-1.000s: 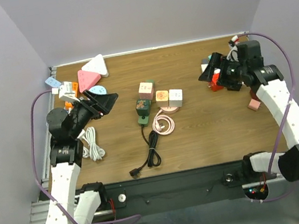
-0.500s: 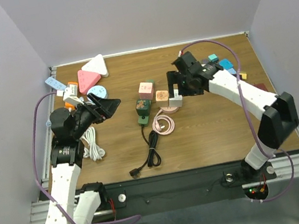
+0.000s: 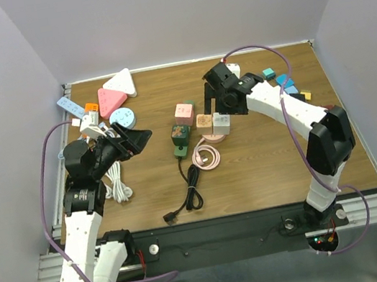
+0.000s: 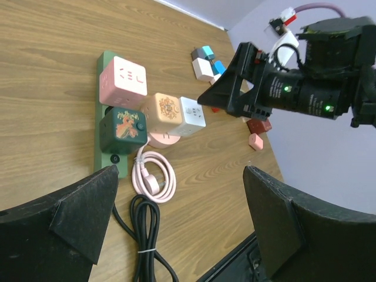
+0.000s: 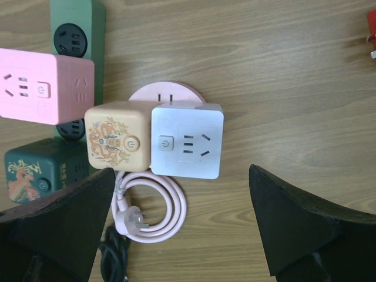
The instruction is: Pull the plug off the socket
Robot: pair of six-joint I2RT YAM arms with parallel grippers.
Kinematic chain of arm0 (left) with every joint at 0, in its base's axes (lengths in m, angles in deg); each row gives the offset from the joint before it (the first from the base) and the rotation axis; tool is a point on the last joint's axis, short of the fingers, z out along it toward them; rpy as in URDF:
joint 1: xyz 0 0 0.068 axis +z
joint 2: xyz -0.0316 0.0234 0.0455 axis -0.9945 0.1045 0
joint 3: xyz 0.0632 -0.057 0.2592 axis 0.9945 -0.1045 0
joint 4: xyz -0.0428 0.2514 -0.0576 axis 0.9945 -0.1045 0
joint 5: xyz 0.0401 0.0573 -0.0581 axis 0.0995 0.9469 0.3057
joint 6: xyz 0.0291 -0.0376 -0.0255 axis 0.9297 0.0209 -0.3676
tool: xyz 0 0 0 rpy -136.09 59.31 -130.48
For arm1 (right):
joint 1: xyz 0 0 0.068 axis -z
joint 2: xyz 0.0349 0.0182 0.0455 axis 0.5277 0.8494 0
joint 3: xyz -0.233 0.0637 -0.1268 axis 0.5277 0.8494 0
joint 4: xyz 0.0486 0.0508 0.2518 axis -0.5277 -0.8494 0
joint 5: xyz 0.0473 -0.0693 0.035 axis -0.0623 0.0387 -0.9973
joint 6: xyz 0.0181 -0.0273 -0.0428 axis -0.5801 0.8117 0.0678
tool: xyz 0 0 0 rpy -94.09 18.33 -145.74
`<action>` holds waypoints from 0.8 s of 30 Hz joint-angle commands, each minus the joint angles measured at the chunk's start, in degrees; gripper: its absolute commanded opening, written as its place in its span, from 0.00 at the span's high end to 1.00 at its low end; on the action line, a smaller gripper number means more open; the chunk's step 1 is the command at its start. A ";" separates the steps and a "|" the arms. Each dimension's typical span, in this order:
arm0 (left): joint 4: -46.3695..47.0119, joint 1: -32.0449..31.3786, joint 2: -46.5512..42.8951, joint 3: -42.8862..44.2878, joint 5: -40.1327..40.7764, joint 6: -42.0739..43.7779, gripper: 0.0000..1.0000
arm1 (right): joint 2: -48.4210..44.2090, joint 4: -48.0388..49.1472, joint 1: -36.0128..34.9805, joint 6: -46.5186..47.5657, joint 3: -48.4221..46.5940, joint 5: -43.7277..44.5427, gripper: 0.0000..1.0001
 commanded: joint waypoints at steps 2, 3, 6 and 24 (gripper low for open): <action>-0.48 -0.28 -0.67 -1.11 0.21 1.96 0.01 | -1.05 -1.05 -0.28 -3.33 -2.52 -0.09 0.00; -0.66 -0.37 -0.58 -1.11 0.30 1.96 0.01 | -1.31 -1.14 -0.28 -3.68 -2.34 -0.97 0.00; -1.18 -0.37 -0.23 -1.29 0.30 2.31 0.01 | -2.80 -1.49 -0.36 -6.14 -1.20 -6.15 0.00; -2.59 -0.28 -0.76 -1.99 1.96 1.43 0.01 | -7.83 1.06 -0.19 -10.20 4.08 -14.15 0.00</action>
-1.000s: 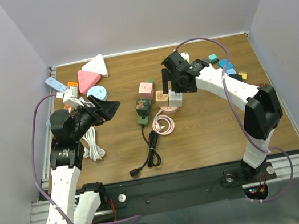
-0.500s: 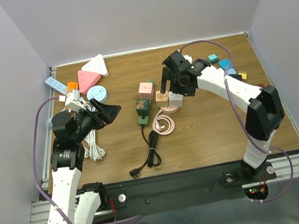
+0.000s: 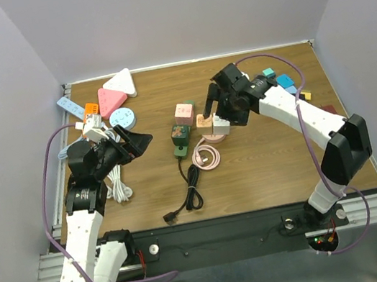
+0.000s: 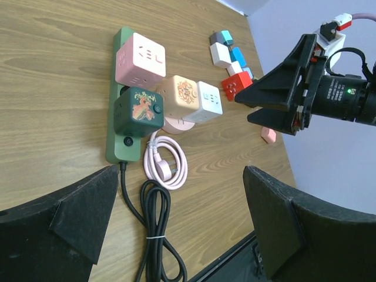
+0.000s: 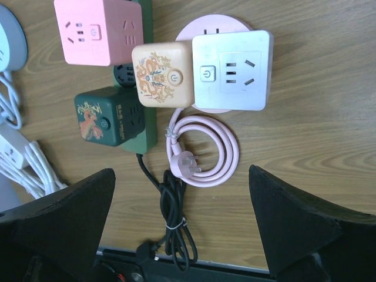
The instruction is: Pull the plug off the socket
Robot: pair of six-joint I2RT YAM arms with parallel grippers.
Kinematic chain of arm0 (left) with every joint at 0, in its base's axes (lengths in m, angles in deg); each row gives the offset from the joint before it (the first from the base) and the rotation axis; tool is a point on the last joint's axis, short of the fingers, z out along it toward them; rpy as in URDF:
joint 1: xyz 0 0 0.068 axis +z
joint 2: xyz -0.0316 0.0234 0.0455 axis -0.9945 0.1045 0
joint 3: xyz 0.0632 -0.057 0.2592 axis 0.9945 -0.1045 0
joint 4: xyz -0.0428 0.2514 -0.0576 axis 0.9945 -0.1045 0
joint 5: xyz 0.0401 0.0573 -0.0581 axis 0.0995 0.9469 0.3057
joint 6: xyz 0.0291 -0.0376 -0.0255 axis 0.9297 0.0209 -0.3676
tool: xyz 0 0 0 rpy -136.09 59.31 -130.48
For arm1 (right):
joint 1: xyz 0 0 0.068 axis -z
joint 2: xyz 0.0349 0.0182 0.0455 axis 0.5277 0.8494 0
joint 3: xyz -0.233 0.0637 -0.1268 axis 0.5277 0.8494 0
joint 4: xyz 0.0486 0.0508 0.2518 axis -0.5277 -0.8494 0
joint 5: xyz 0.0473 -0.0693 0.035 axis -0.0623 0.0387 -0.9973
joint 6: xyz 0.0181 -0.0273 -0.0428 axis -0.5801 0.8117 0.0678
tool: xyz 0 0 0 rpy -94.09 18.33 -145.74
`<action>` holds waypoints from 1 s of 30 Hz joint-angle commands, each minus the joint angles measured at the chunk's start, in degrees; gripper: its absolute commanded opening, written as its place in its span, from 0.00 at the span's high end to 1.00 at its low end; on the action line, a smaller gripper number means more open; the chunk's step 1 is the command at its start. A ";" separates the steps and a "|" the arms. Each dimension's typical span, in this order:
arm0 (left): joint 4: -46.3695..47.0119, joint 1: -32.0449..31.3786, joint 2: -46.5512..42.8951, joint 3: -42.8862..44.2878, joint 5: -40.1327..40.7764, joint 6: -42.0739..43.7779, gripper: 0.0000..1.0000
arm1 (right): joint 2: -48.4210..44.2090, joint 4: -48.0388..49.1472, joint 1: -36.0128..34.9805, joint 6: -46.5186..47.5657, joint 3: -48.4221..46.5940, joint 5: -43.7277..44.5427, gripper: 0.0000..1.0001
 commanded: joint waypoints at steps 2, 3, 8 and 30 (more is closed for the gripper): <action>-0.72 -0.28 -0.32 -0.02 2.00 0.78 0.03 | 1.10 1.72 -0.28 6.89 -0.56 -1.70 0.00; -1.24 -0.37 0.73 0.06 2.26 1.13 0.04 | 1.19 1.72 -0.19 7.60 -0.65 -1.61 0.00; -5.29 -0.98 4.25 1.20 4.80 2.89 0.09 | 2.33 5.23 -0.54 14.19 -4.06 -10.64 0.00; -9.24 -0.98 -3.56 0.86 13.60 -0.98 0.09 | 28.78 -4.95 -16.01 4.35 -29.90 12.44 0.00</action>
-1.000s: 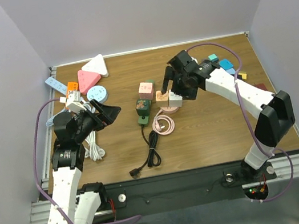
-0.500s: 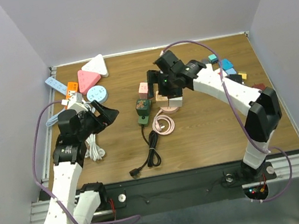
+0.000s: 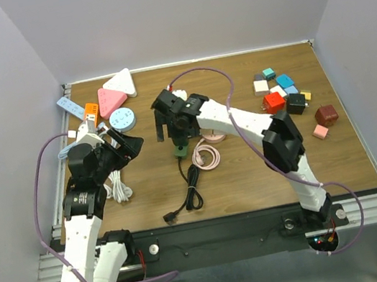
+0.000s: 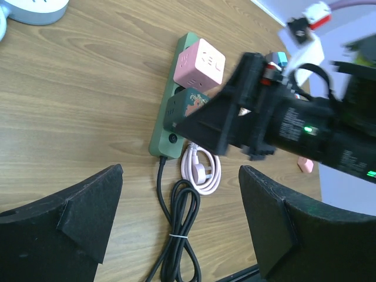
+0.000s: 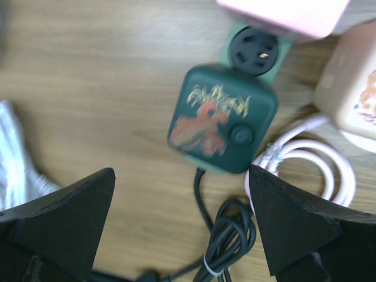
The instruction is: Pull the plug off the socket
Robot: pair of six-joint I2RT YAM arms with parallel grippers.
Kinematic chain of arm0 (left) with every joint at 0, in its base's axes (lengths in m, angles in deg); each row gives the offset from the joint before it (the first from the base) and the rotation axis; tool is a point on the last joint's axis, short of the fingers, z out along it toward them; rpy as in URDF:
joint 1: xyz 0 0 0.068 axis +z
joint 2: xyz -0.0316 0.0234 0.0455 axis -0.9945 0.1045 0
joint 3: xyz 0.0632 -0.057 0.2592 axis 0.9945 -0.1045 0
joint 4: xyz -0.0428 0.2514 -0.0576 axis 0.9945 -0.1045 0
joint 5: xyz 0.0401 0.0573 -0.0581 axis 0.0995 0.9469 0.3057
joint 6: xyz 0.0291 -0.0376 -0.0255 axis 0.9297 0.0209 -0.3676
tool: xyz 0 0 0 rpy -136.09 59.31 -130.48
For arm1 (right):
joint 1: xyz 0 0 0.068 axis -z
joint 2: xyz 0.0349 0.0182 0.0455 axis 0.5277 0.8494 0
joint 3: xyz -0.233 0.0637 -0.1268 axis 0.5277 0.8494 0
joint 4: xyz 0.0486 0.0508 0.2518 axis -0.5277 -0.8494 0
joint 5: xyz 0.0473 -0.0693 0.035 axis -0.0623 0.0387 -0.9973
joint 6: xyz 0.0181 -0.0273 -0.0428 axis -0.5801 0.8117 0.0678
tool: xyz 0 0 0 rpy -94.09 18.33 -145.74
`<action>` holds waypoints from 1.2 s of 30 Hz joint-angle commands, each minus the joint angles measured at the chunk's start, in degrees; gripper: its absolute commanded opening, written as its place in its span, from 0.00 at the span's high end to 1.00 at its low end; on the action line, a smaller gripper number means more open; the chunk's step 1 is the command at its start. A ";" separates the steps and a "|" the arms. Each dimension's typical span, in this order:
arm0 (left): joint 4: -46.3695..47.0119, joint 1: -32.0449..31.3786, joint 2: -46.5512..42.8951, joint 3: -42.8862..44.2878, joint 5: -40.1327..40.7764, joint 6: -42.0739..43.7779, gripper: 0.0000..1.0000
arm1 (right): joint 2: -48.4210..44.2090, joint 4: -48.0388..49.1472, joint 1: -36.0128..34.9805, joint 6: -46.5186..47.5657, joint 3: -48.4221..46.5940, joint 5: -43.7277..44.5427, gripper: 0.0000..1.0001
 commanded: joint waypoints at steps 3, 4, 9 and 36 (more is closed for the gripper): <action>0.04 -0.22 -2.34 -1.29 0.09 -0.54 0.09 | 7.20 -10.05 -0.38 -4.20 -11.84 13.01 0.00; -0.13 -0.22 -2.35 -1.38 0.18 -0.45 0.09 | 7.91 -10.67 -0.38 -4.81 -12.80 13.72 0.00; -0.66 -0.22 -2.61 -1.90 -0.08 -0.10 0.09 | 9.85 -11.03 -0.30 -5.17 -13.17 14.52 0.00; 5.93 -0.30 2.75 -8.23 -11.50 2.27 0.06 | -9.46 13.47 3.74 3.97 7.38 -14.98 0.99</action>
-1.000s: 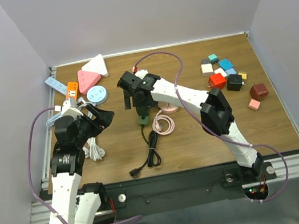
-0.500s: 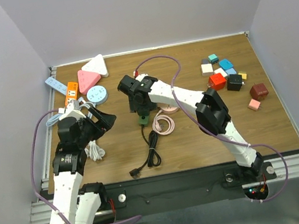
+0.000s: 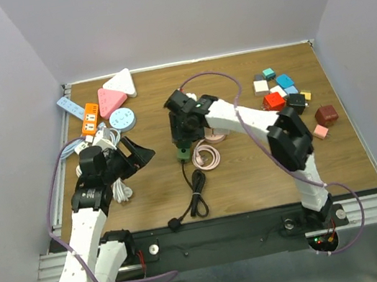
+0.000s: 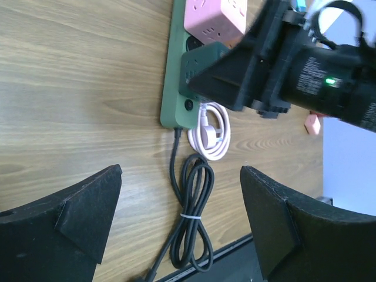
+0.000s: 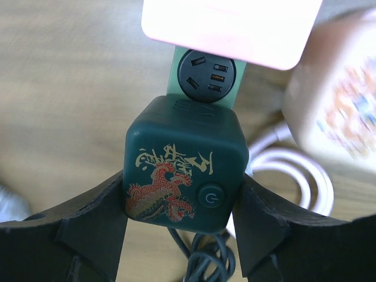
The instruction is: Pull the plug off the socket
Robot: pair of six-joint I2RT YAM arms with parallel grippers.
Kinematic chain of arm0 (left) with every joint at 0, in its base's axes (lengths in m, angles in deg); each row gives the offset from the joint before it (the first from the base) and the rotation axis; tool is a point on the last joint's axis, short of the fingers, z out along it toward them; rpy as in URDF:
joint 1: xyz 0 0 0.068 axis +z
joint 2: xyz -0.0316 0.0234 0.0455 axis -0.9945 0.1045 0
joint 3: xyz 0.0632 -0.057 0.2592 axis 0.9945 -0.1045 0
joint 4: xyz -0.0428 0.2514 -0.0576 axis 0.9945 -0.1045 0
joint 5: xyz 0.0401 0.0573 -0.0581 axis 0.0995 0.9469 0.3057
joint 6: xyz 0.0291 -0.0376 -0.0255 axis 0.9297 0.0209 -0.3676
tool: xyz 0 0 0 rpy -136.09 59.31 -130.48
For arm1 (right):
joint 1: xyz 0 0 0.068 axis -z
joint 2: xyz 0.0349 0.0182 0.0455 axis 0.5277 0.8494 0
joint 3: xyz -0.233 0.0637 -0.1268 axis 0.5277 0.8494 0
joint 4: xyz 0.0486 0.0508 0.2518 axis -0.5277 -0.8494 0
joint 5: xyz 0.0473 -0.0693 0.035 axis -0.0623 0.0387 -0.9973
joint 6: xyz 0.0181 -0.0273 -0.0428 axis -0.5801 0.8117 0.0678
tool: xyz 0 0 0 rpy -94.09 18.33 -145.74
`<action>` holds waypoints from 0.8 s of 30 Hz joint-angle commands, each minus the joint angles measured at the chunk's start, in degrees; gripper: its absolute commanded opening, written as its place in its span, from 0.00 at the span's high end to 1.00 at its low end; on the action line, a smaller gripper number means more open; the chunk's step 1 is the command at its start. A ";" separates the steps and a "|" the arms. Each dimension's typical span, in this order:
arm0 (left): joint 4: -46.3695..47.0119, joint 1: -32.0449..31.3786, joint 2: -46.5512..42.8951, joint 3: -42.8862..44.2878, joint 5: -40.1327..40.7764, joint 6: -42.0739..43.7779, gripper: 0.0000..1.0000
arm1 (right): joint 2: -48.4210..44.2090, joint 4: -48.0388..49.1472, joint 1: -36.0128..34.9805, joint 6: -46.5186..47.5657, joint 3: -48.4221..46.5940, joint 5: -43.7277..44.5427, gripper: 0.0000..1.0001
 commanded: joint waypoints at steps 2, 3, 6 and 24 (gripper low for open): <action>5.21 -0.57 1.75 -1.15 -5.33 1.75 0.06 | -15.84 19.87 5.07 4.93 10.37 -22.99 1.00; 5.21 -0.74 2.45 -1.15 -5.07 1.40 0.06 | -16.38 20.41 5.51 6.33 10.99 -24.00 1.00; 6.44 -1.36 6.22 -1.24 -3.66 0.78 0.06 | -18.58 20.85 6.39 11.79 14.50 -28.65 1.00; 28.50 -9.27 29.07 -3.00 2.93 -10.55 0.06 | -19.99 30.79 6.66 12.85 27.96 -41.76 1.00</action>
